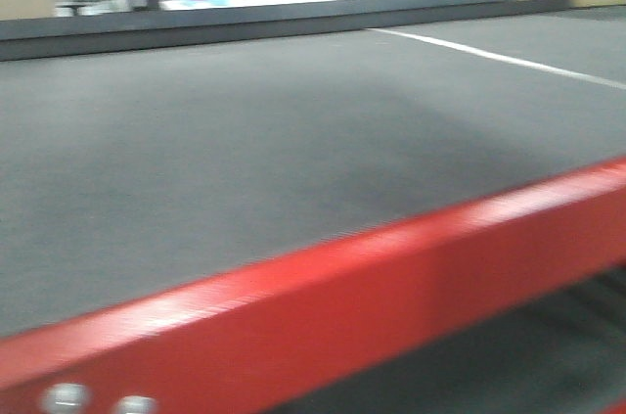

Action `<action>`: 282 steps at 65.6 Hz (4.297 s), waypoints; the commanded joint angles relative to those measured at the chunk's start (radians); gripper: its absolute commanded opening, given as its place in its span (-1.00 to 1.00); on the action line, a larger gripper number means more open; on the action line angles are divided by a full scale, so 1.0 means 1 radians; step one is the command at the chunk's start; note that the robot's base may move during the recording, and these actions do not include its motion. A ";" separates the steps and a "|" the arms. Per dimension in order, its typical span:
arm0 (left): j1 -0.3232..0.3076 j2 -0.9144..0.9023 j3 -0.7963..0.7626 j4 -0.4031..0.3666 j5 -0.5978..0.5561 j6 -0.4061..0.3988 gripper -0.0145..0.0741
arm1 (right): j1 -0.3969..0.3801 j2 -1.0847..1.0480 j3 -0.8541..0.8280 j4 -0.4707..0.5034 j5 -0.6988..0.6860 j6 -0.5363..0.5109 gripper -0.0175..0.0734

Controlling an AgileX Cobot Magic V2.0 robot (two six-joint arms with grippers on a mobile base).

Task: Stack two boxes on right shelf middle
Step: 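Hold the box and turn the base away from the table, then drive the base toward the steel shelf with blue bins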

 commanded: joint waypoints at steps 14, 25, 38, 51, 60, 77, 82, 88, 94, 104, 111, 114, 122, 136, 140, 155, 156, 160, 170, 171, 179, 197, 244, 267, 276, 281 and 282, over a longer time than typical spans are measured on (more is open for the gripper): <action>0.008 -0.013 -0.013 0.038 -0.036 0.014 -0.92 | -0.012 -0.012 -0.015 -0.050 -0.055 -0.007 -0.95; 0.008 -0.013 -0.013 0.038 -0.036 0.014 -0.92 | -0.012 -0.012 -0.015 -0.050 -0.055 -0.007 -0.95; 0.008 -0.013 -0.013 0.038 -0.036 0.014 -0.92 | -0.012 -0.012 -0.015 -0.050 -0.055 -0.007 -0.95; 0.008 -0.013 -0.013 0.038 -0.036 0.014 -0.92 | -0.012 -0.012 -0.015 -0.050 -0.055 -0.007 -0.95; 0.008 -0.013 -0.013 0.038 -0.036 0.014 -0.92 | -0.012 -0.012 -0.015 -0.050 -0.055 -0.007 -0.95; 0.008 -0.013 -0.013 0.038 -0.036 0.014 -0.92 | -0.012 -0.012 -0.015 -0.050 -0.055 -0.007 -0.95; 0.008 -0.013 -0.013 0.038 -0.036 0.014 -0.92 | -0.012 -0.012 -0.015 -0.050 -0.055 -0.007 -0.95; 0.008 -0.013 -0.013 0.038 -0.036 0.014 -0.92 | -0.012 -0.012 -0.015 -0.050 -0.055 -0.007 -0.95; 0.008 -0.013 -0.013 0.038 -0.036 0.014 -0.92 | -0.012 -0.012 -0.015 -0.050 -0.055 -0.007 -0.95; 0.008 -0.013 -0.013 0.038 -0.036 0.014 -0.92 | -0.012 -0.012 -0.015 -0.050 -0.055 -0.007 -0.95; 0.008 -0.013 -0.013 0.038 -0.036 0.014 -0.92 | -0.012 -0.012 -0.015 -0.050 -0.055 -0.007 -0.95; 0.008 -0.013 -0.013 0.038 -0.036 0.014 -0.92 | -0.012 -0.012 -0.015 -0.050 -0.055 -0.007 -0.95; 0.008 -0.013 -0.013 0.038 -0.036 0.014 -0.92 | -0.012 -0.012 -0.015 -0.050 -0.055 -0.007 -0.95; 0.008 -0.013 -0.013 0.038 -0.036 0.014 -0.92 | -0.012 -0.012 -0.015 -0.050 -0.055 -0.007 -0.95; 0.008 -0.013 -0.013 0.038 -0.036 0.014 -0.92 | -0.012 -0.012 -0.015 -0.050 -0.055 -0.007 -0.95; 0.008 -0.013 -0.013 0.038 -0.036 0.014 -0.92 | -0.012 -0.012 -0.015 -0.050 -0.055 -0.007 -0.95; 0.008 -0.013 -0.013 0.038 -0.036 0.014 -0.92 | -0.012 -0.012 -0.015 -0.050 -0.055 -0.007 -0.95; 0.008 -0.013 -0.013 0.038 -0.036 0.014 -0.92 | -0.012 -0.012 -0.015 -0.050 -0.055 -0.007 -0.95; 0.008 -0.013 -0.013 0.038 -0.036 0.014 -0.92 | -0.012 -0.012 -0.015 -0.050 -0.055 -0.007 -0.95; 0.008 -0.013 -0.013 0.038 -0.036 0.014 -0.92 | -0.012 -0.012 -0.015 -0.050 -0.055 -0.007 -0.95; 0.008 -0.013 -0.013 0.038 -0.036 0.014 -0.92 | -0.012 -0.012 -0.015 -0.050 -0.055 -0.007 -0.95; 0.008 -0.013 -0.013 0.053 -0.036 0.014 -0.92 | -0.012 -0.012 -0.015 -0.050 -0.055 -0.007 -0.95; 0.008 -0.013 -0.013 0.095 -0.036 0.014 -0.92 | -0.012 -0.012 -0.015 -0.050 -0.067 -0.007 -0.95; 0.008 -0.011 -0.013 0.109 -0.037 0.014 -0.92 | -0.012 -0.012 -0.015 -0.050 -0.096 -0.007 -0.95; 0.008 -0.011 -0.013 0.115 -0.037 0.014 -0.92 | -0.012 -0.012 -0.015 -0.050 -0.099 -0.007 -0.95; 0.008 -0.011 -0.013 0.115 -0.046 0.014 -0.92 | -0.012 -0.012 -0.015 -0.050 -0.099 -0.007 -0.95; 0.008 -0.011 -0.013 0.115 -0.046 0.014 -0.92 | -0.012 -0.012 -0.015 -0.050 -0.099 -0.007 -0.95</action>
